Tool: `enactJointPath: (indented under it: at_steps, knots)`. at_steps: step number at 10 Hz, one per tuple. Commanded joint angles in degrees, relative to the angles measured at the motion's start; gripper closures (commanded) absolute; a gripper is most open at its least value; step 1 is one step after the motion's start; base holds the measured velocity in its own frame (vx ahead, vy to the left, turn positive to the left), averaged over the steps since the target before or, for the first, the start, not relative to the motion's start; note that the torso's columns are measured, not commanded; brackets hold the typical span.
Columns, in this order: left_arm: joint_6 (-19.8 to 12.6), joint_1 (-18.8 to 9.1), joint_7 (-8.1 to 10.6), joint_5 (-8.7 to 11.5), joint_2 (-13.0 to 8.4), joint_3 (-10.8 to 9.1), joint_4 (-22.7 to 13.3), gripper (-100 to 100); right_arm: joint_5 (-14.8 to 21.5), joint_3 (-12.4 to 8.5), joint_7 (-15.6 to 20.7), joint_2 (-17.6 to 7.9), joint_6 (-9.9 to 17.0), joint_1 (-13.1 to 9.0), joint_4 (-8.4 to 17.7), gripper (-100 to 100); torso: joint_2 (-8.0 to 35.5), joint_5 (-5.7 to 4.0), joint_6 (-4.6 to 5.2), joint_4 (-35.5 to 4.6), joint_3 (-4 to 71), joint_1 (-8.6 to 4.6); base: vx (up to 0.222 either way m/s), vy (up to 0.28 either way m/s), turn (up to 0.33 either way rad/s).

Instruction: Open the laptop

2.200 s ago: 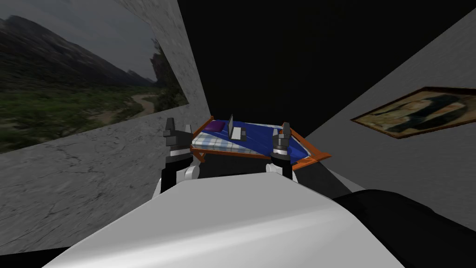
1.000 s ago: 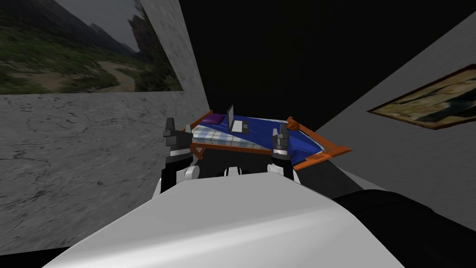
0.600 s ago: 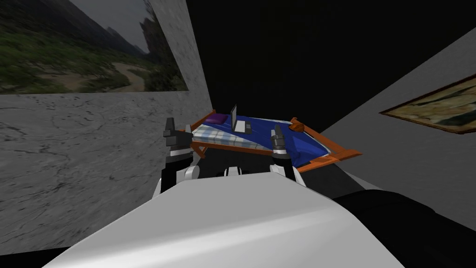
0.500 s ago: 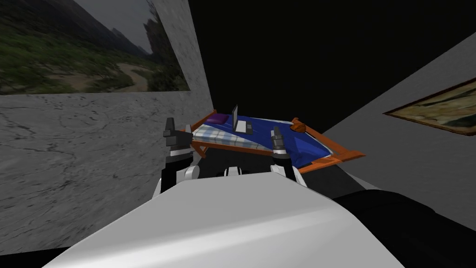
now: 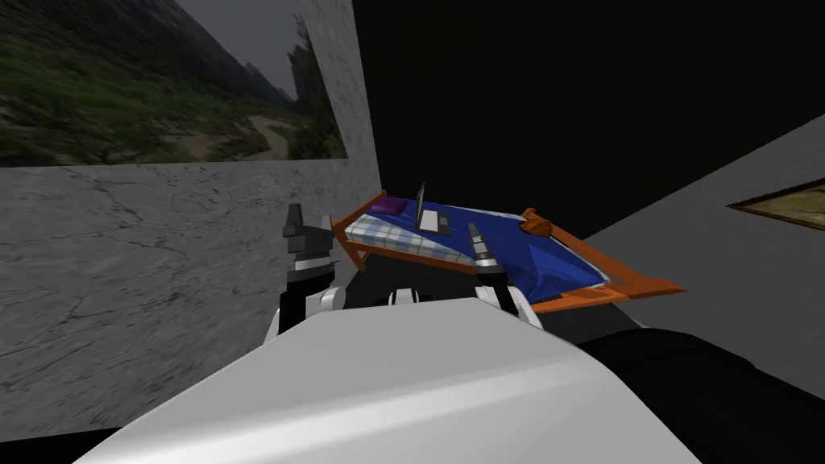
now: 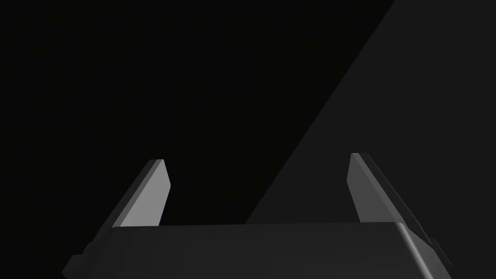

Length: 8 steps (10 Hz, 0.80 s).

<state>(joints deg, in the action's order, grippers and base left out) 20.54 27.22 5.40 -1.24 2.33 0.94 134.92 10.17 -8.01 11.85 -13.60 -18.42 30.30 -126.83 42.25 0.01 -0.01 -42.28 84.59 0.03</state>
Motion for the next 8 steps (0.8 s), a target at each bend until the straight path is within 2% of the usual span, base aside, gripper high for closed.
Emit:
enactJointPath:
  at_steps: [1, 6, 7, 8]
  knots:
    - [0.0, 0.0, 0.00, 0.0, 0.0, 0.00, 0.0, 0, 2.9, -1.8, 2.4, -1.8, 3.5, -0.5, 2.3, -100, 0.0, 0.00, 0.01, 0.0, 0.0, 0.03, 0.043, 0.134, 0.145]
    - [0.0, 0.0, 0.00, 0.0, 0.0, 0.00, 0.0, 0, 8.8, -5.8, 7.1, -5.0, 10.2, -1.4, 7.3, -100, 0.0, 0.00, 0.03, 0.0, 0.0, -0.01, 0.038, 0.140, 0.182]
    - [0.0, 0.0, 0.00, 0.0, 0.0, 0.00, 0.0, 0, 8.8, -5.8, 7.1, -5.0, 10.2, -1.4, 7.3, -100, 0.0, -0.03, 0.01, 0.0, 0.0, -0.11, 0.042, 0.083, 0.060]
    - [0.0, 0.0, 0.00, 0.0, 0.0, -0.01, 0.0, 0, 10.1, -6.6, 8.1, -5.7, 11.6, -1.5, 8.4, -100, 0.0, -0.06, 0.03, 0.0, 0.0, -0.20, 0.042, 0.079, 0.115]
